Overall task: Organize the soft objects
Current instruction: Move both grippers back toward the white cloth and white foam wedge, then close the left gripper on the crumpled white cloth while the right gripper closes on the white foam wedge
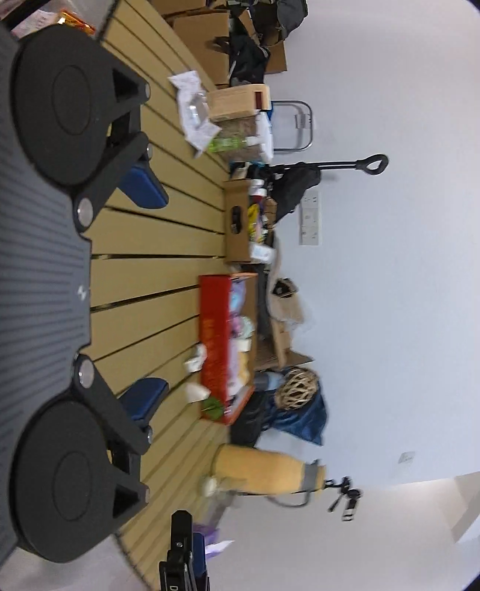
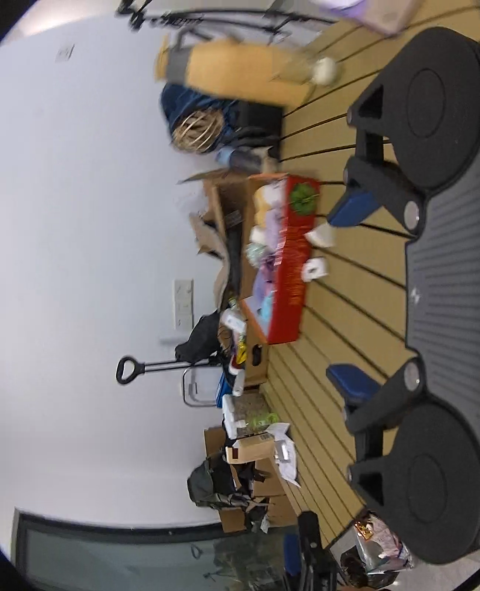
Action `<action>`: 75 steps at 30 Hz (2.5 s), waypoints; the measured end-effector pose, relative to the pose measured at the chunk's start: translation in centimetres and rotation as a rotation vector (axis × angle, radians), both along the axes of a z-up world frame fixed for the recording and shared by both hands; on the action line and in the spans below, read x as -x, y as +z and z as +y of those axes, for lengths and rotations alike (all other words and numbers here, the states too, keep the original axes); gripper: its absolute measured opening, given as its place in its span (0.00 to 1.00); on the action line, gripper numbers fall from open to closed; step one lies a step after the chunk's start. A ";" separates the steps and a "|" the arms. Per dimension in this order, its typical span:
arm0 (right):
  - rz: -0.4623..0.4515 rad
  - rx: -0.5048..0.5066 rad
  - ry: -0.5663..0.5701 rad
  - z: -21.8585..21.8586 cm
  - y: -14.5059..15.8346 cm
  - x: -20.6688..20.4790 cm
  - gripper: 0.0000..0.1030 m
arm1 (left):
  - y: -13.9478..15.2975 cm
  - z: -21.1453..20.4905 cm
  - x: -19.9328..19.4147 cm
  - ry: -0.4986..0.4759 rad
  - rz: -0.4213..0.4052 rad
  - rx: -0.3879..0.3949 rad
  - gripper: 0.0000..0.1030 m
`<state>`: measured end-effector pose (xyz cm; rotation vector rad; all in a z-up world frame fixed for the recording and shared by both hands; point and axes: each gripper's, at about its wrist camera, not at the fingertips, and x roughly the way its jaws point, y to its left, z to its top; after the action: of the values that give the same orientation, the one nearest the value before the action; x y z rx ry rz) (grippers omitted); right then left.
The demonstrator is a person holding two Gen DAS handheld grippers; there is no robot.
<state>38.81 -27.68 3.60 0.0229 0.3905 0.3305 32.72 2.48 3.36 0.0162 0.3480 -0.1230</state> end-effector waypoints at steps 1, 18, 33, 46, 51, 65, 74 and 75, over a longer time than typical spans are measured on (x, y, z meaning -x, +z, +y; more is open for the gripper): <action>0.019 -0.005 -0.011 -0.1 -0.6 0.9 0.80 | -0.3 -0.4 0.4 -0.006 0.005 -0.020 0.97; 0.104 -0.033 -0.089 -1.7 -5.0 -1.3 0.80 | -4.3 -2.9 -6.7 0.007 0.125 -0.057 0.98; 0.156 0.027 0.003 -1.2 -6.3 -19.1 0.78 | -6.8 -7.7 -24.7 -0.084 0.191 -0.119 0.98; 0.243 0.029 0.083 0.3 -8.6 -31.8 0.45 | -9.5 -12.4 -35.6 -0.331 0.276 -0.145 0.73; 0.263 0.023 0.080 0.2 -9.2 -32.6 0.23 | -10.3 -13.9 -37.2 -0.378 0.259 -0.176 0.63; 0.212 0.017 0.037 -1.2 -7.0 -28.6 0.21 | -7.5 -12.1 -33.7 -0.373 0.269 -0.072 0.14; 0.140 -0.050 0.005 -2.9 -2.2 -16.1 0.21 | -3.1 -7.0 -17.9 -0.345 0.209 0.037 0.14; 0.128 -0.052 0.010 -2.7 -1.7 -14.6 0.21 | -2.8 -6.3 -16.5 -0.323 0.205 0.052 0.14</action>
<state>53.43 -30.34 1.94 0.0935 0.5084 0.3498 49.25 -3.78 0.58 0.0078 0.5455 -0.4556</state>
